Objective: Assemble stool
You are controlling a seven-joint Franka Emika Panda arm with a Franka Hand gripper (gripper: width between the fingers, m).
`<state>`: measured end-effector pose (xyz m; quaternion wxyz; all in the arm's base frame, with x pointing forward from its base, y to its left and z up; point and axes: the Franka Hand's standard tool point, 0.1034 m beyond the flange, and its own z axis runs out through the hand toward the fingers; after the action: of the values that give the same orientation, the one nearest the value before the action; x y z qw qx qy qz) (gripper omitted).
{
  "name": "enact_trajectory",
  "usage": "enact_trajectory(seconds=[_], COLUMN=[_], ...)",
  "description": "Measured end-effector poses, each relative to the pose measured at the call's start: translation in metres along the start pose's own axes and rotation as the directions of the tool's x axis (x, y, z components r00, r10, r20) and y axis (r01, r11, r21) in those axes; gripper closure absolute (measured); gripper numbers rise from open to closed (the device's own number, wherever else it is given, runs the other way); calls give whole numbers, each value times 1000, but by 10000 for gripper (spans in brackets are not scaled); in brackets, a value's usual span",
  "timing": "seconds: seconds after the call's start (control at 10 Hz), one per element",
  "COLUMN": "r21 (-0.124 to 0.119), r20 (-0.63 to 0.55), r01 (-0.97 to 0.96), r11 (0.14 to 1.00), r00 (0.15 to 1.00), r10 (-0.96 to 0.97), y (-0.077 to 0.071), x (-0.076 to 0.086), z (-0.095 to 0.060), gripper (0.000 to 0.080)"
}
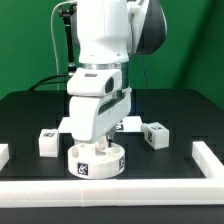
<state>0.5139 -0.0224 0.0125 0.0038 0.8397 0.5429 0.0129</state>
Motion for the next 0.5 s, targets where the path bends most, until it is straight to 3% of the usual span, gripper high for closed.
enact_trajectory(seconds=[0.3,0.5], r21=[2,-10], r20=[-15,-29], r01=[36,27], r11=[999,1000], r00=[999,999], r10=[-36,-27], y=[-6,-4], x=[36,65], z=[1,1], gripper=[771,771])
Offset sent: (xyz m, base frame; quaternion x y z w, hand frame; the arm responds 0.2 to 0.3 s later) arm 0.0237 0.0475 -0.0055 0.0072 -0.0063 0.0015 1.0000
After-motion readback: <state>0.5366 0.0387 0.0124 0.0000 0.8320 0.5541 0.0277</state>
